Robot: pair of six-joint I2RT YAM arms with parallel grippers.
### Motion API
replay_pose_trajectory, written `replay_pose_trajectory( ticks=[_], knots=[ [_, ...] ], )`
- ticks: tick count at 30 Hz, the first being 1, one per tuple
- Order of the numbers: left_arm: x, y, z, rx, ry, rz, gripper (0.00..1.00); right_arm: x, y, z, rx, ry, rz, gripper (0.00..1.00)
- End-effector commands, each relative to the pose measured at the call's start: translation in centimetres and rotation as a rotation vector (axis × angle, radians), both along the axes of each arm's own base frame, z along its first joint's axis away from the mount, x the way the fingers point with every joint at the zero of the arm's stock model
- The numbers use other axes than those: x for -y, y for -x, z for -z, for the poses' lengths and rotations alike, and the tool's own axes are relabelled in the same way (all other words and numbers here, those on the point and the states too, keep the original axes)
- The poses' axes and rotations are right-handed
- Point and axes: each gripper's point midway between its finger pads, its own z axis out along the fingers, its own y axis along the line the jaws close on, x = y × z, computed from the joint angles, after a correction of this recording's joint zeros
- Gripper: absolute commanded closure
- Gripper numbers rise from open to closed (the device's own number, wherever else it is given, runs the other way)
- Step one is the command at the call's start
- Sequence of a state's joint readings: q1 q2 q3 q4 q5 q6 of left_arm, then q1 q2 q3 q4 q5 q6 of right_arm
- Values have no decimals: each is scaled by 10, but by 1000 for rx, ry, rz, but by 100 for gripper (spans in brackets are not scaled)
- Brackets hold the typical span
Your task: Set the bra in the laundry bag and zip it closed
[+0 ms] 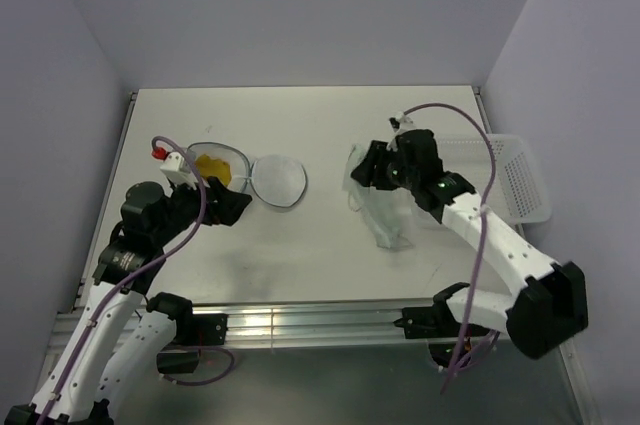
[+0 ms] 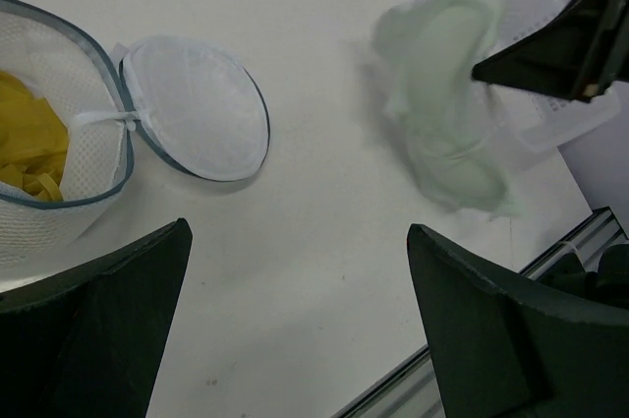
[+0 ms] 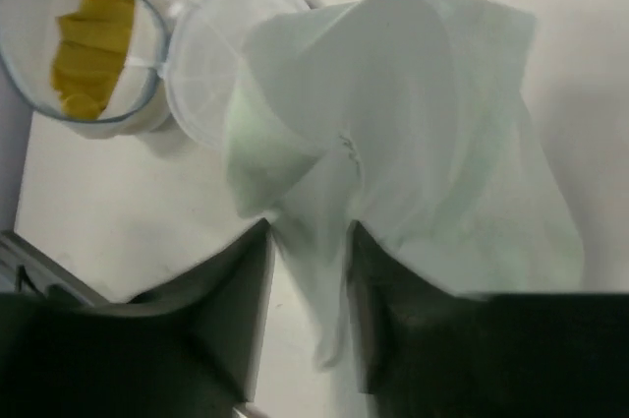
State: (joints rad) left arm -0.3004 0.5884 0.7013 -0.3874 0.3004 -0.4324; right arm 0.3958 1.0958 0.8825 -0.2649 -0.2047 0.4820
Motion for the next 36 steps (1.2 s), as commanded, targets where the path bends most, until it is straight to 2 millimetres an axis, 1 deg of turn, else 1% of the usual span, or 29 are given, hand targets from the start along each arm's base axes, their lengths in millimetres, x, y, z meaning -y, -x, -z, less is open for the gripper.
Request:
replay_pose_trajectory(
  ticks=[1,2,3,4,6,8,10,12,13,15,17,18,19,20,21,22,23,24,25,26,27,28,29,30,31,33,34,36],
  knots=[
    [1,-2,-2,-1,10,0,1,-5,-18,-6,38,33,29,33],
    [-1,-3,-1,-5,10,-12,1,-8,-18,-11,67,9,17,22],
    [-1,-5,-1,-8,11,-16,1,-8,-17,-15,84,1,14,16],
    [1,-5,-2,-11,18,-11,1,-6,-13,-19,110,-1,10,14],
    [8,-5,-5,-15,52,16,1,0,-10,-20,130,6,31,14],
    [13,-6,-5,-28,82,31,1,7,-3,-15,141,10,55,14],
    [16,-11,-5,-37,102,30,1,15,5,-5,142,15,76,16],
    [21,-13,-4,-59,125,41,1,22,9,3,140,21,109,16],
    [23,-15,-5,-51,138,49,1,26,15,9,143,17,118,18],
    [27,-17,-7,-60,168,55,1,33,18,15,144,22,150,19],
    [35,-20,-7,-58,188,52,1,36,24,20,147,9,158,21],
    [40,-24,-1,-77,185,50,4,36,25,22,147,6,160,22],
    [52,-22,3,-90,185,59,11,37,27,26,145,5,160,23],
    [62,-24,4,-79,186,68,13,35,29,29,135,2,148,24],
    [81,-21,18,-120,159,101,14,30,32,37,101,-7,121,25],
    [84,-28,25,-125,136,57,17,26,36,48,65,-7,104,25],
    [92,-31,31,-133,120,55,18,24,39,55,42,-7,92,25],
    [101,-37,45,-166,85,50,18,24,41,65,15,4,90,24],
    [110,-34,52,-176,65,65,19,28,45,85,-29,36,98,24],
    [114,-38,56,-175,55,50,19,28,48,94,-49,47,92,24],
    [125,-40,59,-171,55,66,19,28,50,106,-83,67,82,24],
    [129,-40,61,-169,55,74,19,29,55,118,-116,81,76,25],
    [132,-42,63,-167,50,72,19,26,59,125,-138,82,58,26],
    [133,-47,70,-175,34,50,20,25,62,132,-154,89,47,28],
    [137,-48,72,-178,27,55,20,25,66,144,-191,109,41,29],
    [141,-52,83,-192,3,40,20,25,69,154,-209,134,28,33],
    [144,-52,84,-190,4,43,20,25,71,161,-227,145,21,37],
    [148,-54,94,-207,-10,39,20,19,74,165,-249,138,-2,41]
  ],
)
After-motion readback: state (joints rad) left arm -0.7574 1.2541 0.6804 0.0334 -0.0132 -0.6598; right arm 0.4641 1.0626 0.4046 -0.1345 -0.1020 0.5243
